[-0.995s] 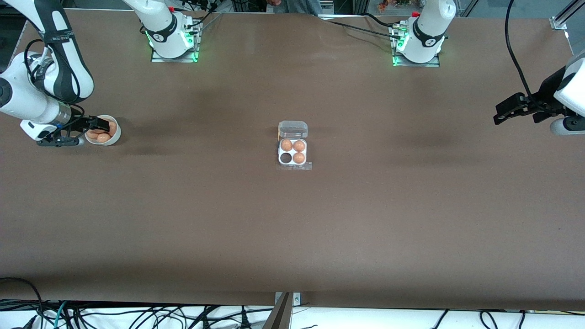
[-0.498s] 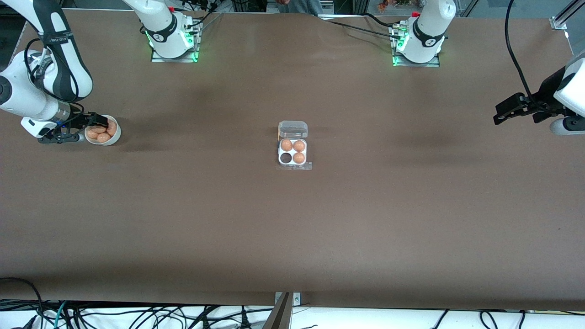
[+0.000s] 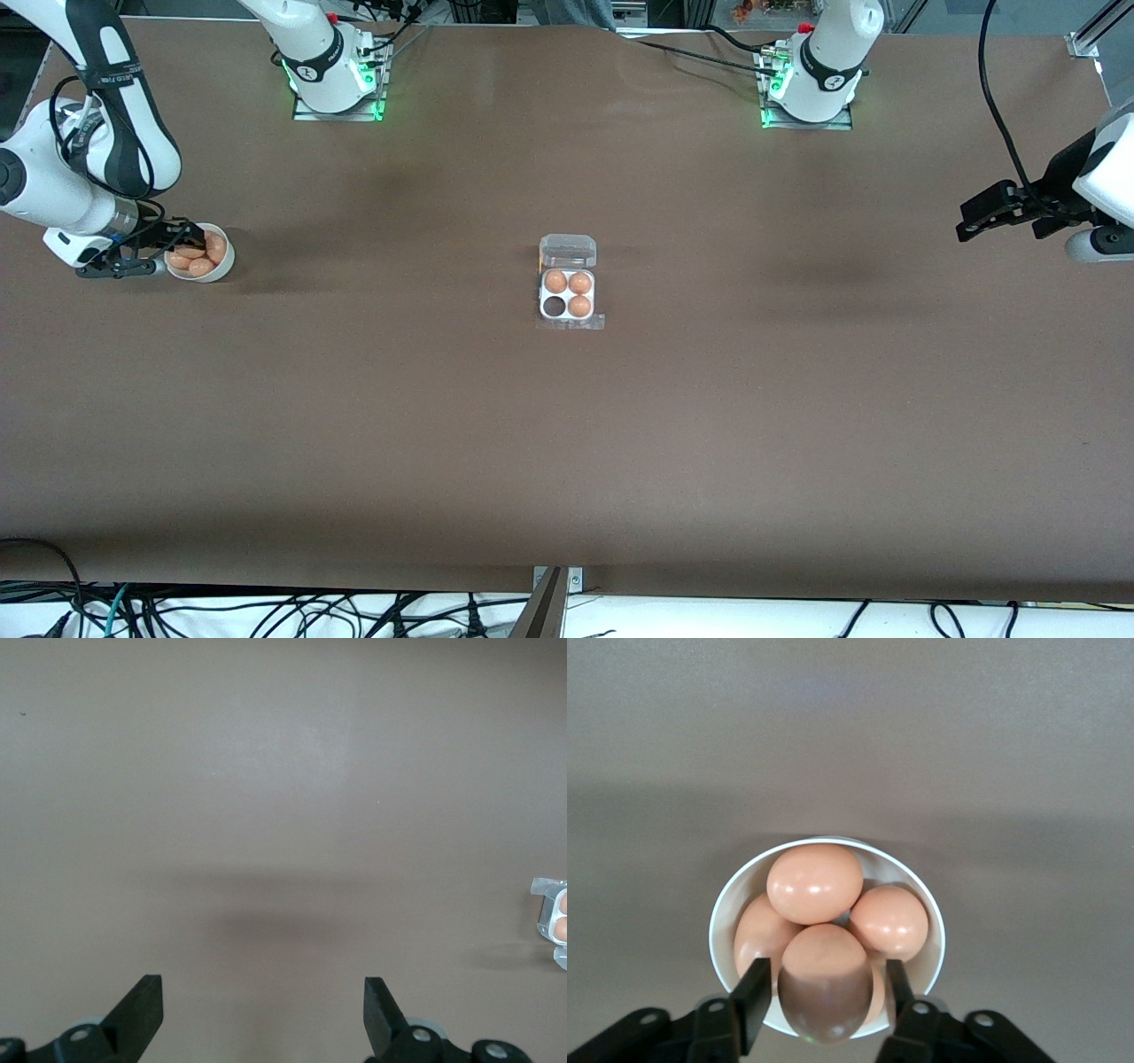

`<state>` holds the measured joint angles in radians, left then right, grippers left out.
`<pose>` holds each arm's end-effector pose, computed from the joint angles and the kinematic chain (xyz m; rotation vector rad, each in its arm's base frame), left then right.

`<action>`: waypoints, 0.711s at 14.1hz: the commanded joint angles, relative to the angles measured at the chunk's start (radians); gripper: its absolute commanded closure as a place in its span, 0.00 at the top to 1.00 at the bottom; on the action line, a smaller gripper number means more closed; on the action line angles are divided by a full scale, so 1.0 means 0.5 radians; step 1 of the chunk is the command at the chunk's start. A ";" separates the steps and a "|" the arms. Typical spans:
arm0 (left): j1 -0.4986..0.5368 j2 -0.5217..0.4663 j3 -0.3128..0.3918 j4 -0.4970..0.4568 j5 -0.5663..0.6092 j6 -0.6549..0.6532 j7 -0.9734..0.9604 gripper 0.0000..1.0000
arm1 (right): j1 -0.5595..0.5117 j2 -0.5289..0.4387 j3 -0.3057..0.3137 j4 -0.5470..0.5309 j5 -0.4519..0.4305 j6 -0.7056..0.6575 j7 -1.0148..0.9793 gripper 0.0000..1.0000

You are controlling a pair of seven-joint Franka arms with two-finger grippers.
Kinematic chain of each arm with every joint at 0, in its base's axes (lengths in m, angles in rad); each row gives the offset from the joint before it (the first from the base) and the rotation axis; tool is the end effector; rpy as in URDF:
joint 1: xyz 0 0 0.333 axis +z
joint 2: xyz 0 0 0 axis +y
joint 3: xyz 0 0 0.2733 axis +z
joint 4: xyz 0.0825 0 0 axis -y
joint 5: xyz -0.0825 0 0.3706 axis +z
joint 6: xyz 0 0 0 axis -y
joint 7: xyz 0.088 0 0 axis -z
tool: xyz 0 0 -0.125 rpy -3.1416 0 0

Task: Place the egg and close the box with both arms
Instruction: 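Lift the egg with the right gripper and carry it to the carton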

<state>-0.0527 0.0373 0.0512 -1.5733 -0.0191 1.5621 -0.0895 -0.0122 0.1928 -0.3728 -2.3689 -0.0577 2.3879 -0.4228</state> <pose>0.5480 -0.0036 0.5416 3.1226 0.1380 -0.0769 0.4348 -0.1852 0.1888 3.0908 0.1295 -0.2959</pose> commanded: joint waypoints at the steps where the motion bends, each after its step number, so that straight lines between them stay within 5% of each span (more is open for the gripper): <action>1: 0.013 -0.004 -0.004 0.002 -0.029 -0.023 0.050 1.00 | 0.000 -0.023 -0.009 -0.033 -0.010 -0.020 -0.020 0.43; 4: 0.010 -0.004 -0.004 0.005 -0.029 -0.035 0.050 1.00 | 0.000 -0.023 -0.009 -0.030 -0.007 -0.026 -0.004 0.32; 10: 0.010 -0.007 -0.004 0.014 -0.029 -0.047 0.050 1.00 | 0.049 -0.051 0.012 0.154 0.008 -0.323 0.035 0.29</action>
<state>-0.0527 0.0373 0.0511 -1.5733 -0.0191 1.5512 -0.0895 -0.0054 0.1871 -0.3696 -2.3434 -0.0575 2.3143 -0.4213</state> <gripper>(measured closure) 0.000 0.524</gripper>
